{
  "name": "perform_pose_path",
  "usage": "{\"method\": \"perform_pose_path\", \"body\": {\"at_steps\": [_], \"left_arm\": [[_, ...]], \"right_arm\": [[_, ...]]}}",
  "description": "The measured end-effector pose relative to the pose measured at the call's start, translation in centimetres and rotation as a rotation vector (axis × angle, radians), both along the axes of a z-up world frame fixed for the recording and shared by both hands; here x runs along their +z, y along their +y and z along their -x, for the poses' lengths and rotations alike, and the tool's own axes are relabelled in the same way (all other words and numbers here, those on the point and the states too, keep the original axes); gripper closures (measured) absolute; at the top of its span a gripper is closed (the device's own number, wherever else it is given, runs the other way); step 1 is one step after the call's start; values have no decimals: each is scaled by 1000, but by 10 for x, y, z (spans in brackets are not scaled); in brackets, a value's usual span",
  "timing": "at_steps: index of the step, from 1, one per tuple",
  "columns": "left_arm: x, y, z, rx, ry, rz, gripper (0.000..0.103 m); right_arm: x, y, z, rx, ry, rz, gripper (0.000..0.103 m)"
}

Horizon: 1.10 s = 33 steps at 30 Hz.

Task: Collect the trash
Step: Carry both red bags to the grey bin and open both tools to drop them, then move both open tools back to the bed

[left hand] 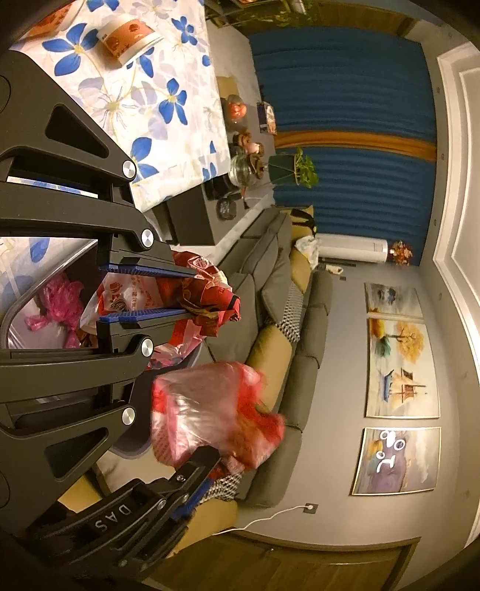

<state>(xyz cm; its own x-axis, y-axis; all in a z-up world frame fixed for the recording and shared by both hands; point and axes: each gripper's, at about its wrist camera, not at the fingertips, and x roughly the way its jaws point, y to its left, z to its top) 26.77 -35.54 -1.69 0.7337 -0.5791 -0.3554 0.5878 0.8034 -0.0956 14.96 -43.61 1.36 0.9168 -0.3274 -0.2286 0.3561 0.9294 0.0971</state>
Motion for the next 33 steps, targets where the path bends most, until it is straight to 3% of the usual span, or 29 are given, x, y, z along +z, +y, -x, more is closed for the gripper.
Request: {"method": "perform_pose_path", "body": {"at_steps": [2, 7, 9, 10, 11, 16, 24, 33], "left_arm": [[-2, 0, -4, 0, 12, 3, 88], [-10, -6, -8, -27, 44, -17, 83], [-13, -8, -7, -35, 48, -34, 66], [-15, -6, -7, -31, 49, -29, 45], [-15, -3, -5, -22, 47, -16, 36], [-10, 19, 3, 41, 22, 9, 21], [3, 71, 36, 174, -1, 26, 10], [6, 151, 84, 332, -2, 5, 9]], "right_arm": [[2, -3, 1, -12, -13, -6, 56], [4, -8, 12, -38, -37, -16, 48], [5, -8, 16, -45, -40, -13, 48], [4, -7, 18, -48, -40, -12, 47], [4, -7, 21, -52, -40, -11, 45], [2, -1, 36, -60, -41, -7, 33], [2, 26, 55, -75, -27, 33, 17], [-4, 65, 76, -50, -2, 19, 15]]}}
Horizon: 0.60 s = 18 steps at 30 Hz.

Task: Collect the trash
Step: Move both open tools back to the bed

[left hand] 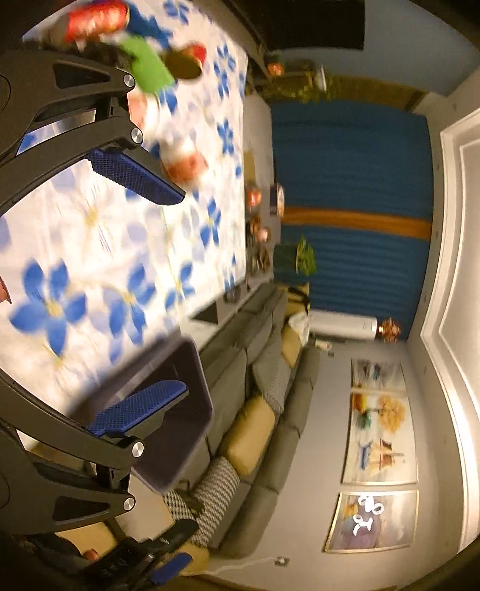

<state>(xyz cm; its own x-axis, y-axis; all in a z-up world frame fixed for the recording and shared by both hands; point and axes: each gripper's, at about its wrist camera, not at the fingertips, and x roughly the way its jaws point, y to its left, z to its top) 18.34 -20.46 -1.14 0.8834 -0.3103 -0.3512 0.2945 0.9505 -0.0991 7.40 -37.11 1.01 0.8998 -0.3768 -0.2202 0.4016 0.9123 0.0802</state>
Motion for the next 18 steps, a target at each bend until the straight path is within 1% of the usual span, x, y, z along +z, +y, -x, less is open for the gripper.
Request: {"method": "perform_pose_path", "body": {"at_steps": [7, 14, 18], "left_arm": [[-15, 73, 44, 123, 2, -51, 9], [-36, 153, 83, 242, 32, -64, 9], [-38, 204, 102, 341, 22, -71, 9]], "right_arm": [[-3, 57, 15, 92, 6, 9, 15], [-11, 121, 24, 230, 36, 7, 15], [-21, 159, 24, 315, 70, -1, 15]]}}
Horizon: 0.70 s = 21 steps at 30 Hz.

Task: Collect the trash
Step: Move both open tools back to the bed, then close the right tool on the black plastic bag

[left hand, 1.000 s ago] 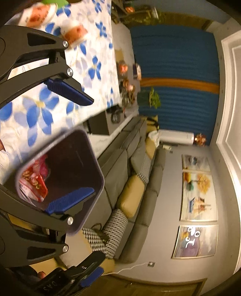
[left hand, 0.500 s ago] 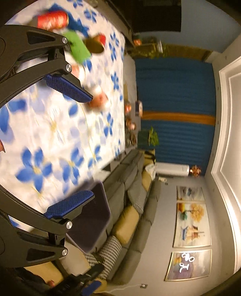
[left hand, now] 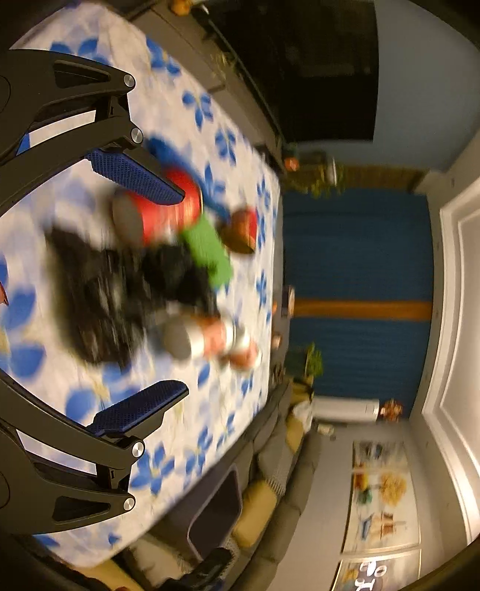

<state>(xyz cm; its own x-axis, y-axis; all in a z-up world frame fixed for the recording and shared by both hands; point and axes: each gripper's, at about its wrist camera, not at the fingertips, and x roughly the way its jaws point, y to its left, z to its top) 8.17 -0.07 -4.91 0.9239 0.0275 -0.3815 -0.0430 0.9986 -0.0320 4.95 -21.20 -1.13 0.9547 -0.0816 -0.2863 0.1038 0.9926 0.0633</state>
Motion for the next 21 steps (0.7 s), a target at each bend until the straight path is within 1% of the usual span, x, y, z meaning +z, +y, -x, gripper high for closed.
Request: {"method": "perform_pose_path", "body": {"at_steps": [5, 9, 12, 20, 21], "left_arm": [[4, 50, 19, 104, -26, 13, 9], [7, 77, 30, 157, -51, 41, 9], [7, 92, 33, 181, -58, 57, 9], [2, 111, 31, 202, -59, 78, 9], [2, 114, 31, 204, -60, 80, 9]], "right_arm": [[-18, 56, -8, 119, 62, 6, 15], [-35, 98, -20, 196, 120, 27, 15], [-43, 116, -29, 222, 147, 45, 15], [-60, 141, -56, 261, 231, 19, 16], [-61, 142, -57, 265, 237, 19, 17]]}}
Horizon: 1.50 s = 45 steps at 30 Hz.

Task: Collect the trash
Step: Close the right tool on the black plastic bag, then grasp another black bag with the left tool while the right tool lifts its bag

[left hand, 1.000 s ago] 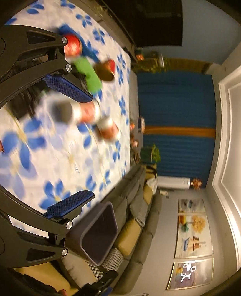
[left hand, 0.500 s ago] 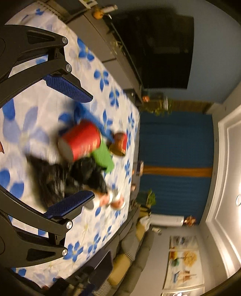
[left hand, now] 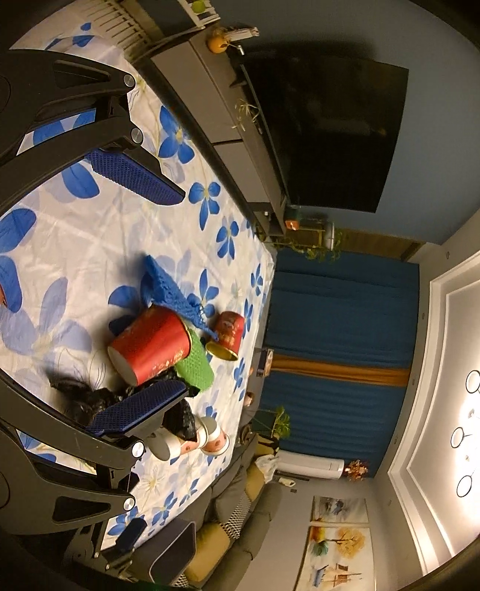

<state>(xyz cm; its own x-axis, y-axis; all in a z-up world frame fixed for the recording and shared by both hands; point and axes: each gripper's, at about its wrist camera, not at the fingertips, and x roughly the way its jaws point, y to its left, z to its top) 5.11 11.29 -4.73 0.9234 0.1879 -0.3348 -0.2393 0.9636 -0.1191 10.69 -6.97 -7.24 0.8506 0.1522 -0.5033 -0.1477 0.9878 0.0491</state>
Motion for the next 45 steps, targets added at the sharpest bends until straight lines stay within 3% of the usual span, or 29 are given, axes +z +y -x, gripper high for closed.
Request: {"method": "perform_pose_path", "body": {"at_steps": [5, 11, 15, 22, 28, 33, 35, 36, 37, 41, 45], "left_arm": [[-3, 2, -3, -1, 0, -3, 9], [-3, 3, -4, 3, 0, -6, 9], [-4, 6, -4, 8, 1, -1, 9], [-7, 3, -8, -7, 17, -12, 9], [-8, -8, -14, -40, 34, -29, 9], [-9, -12, -15, -47, 37, -23, 9], [-8, -12, -14, -44, 34, -21, 9], [-7, -11, -14, -41, 31, -21, 9], [-7, -10, -13, -37, 29, -21, 9], [-4, -2, -11, -20, 20, -10, 9], [-4, 4, -11, -11, 18, -2, 9]], "right_arm": [[-5, 9, -11, 14, 47, 3, 22], [-13, 17, -25, 51, 124, 6, 41], [-17, 22, -29, 84, 154, 17, 68], [-17, 24, -26, 127, 154, 9, 102], [-4, 11, -14, 120, 90, -11, 102], [1, -1, -14, 100, 93, -36, 102], [0, 0, -14, 107, 104, -36, 85], [-1, 1, -13, 110, 99, -37, 61], [-1, 2, -11, 113, 90, -41, 44], [-2, 11, -14, 121, 106, -36, 33], [-13, 20, -24, 128, 162, -9, 32]]}}
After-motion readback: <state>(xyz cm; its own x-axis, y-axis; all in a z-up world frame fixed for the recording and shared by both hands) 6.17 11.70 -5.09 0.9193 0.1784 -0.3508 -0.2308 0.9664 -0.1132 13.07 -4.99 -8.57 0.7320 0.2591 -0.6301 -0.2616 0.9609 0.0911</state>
